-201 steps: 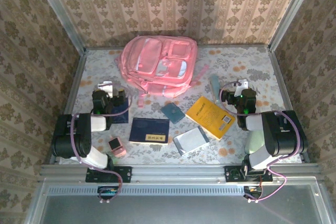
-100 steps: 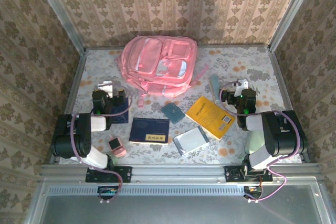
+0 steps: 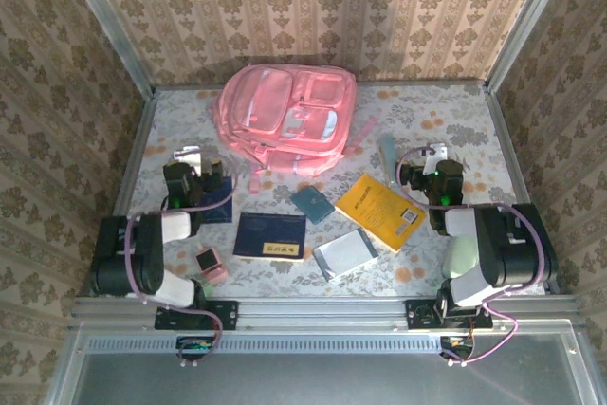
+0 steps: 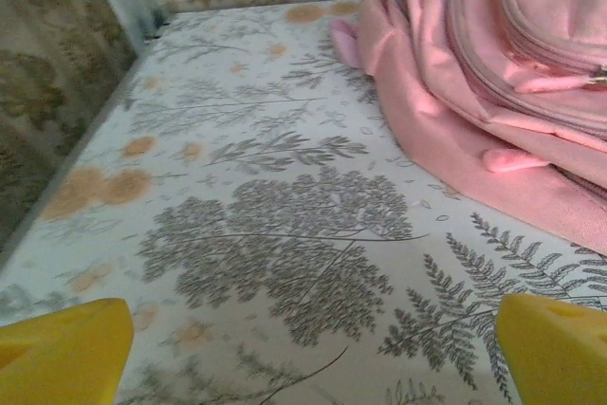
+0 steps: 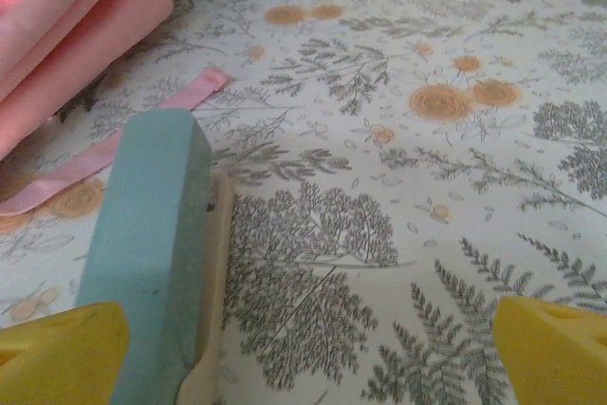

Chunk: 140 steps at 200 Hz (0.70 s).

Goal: Pack the student bag

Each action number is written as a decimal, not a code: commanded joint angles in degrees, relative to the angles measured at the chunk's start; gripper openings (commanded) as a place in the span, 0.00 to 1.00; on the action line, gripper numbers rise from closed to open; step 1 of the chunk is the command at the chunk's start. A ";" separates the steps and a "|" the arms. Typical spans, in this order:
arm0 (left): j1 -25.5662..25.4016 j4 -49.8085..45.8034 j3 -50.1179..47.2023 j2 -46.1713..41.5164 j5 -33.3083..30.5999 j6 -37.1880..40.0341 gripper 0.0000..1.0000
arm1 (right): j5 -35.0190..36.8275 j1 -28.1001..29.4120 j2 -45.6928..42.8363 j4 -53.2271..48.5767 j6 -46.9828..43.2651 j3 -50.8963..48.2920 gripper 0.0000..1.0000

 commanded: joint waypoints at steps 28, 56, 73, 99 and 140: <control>-8.80 -13.05 7.96 -18.52 -13.28 4.51 1.00 | 11.86 13.60 -21.10 -14.63 -2.50 8.23 1.00; -14.30 -24.58 17.66 -24.55 -4.48 6.38 1.00 | 17.39 25.21 -27.45 -30.04 -4.33 19.93 1.00; -20.00 -32.81 25.74 -23.48 -6.30 8.07 1.00 | 24.59 30.61 -28.58 -42.58 -1.89 29.17 1.00; -25.19 -54.89 44.37 -16.18 -21.51 -0.19 1.00 | 31.76 35.40 -26.36 -62.94 2.40 44.96 1.00; -16.08 -69.47 54.95 -6.98 -17.53 -17.93 1.00 | 15.88 33.63 -32.58 -66.08 8.35 43.04 0.97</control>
